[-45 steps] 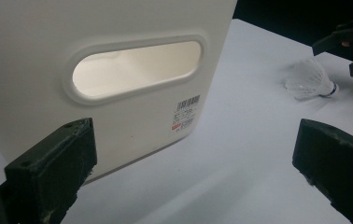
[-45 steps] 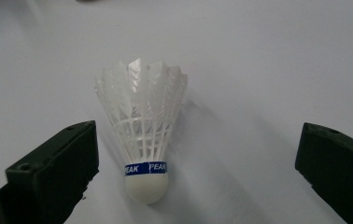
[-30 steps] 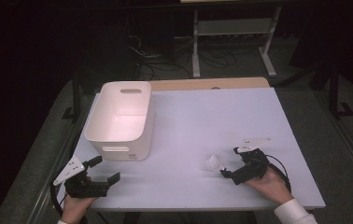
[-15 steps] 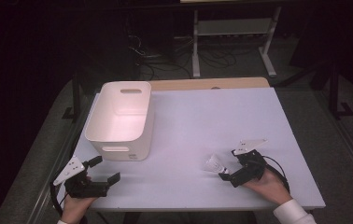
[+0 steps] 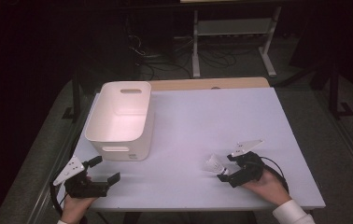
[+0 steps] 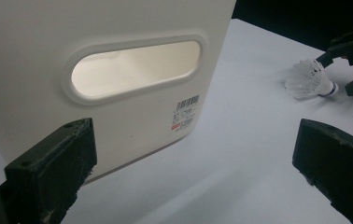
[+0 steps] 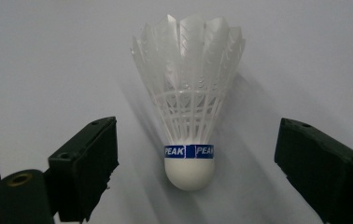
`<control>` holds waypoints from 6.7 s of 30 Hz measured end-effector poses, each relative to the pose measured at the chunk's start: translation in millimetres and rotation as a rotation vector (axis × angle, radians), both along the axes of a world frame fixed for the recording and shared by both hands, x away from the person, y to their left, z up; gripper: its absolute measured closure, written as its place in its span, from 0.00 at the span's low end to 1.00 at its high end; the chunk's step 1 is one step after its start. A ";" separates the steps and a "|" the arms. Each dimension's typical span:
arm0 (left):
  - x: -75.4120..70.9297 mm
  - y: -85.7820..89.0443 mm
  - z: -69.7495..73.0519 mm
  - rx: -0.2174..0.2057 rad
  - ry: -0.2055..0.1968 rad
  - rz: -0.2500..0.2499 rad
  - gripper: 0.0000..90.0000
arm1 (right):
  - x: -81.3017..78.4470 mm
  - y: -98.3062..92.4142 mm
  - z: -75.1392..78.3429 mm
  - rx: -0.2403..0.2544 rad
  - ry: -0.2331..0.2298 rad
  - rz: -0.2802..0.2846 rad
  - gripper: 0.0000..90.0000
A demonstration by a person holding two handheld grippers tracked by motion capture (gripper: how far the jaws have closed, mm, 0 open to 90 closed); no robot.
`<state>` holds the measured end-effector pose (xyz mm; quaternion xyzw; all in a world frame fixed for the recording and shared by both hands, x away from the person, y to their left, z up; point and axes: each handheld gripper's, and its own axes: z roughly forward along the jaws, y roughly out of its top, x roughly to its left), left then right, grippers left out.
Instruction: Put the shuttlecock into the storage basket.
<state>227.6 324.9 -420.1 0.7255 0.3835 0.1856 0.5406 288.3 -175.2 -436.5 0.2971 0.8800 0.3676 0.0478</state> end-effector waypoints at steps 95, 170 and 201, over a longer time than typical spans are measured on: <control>-0.1 0.0 -0.3 0.013 0.013 0.017 0.00 | 9.5 11.6 46.3 -0.010 -0.034 0.000 0.70; -0.4 -0.6 -0.5 0.004 0.004 0.006 0.00 | 51.8 71.9 116.7 0.029 -0.073 0.082 0.70; -0.5 -1.0 -0.5 0.004 0.006 0.003 0.00 | 63.6 102.2 133.2 0.031 -0.101 0.130 0.70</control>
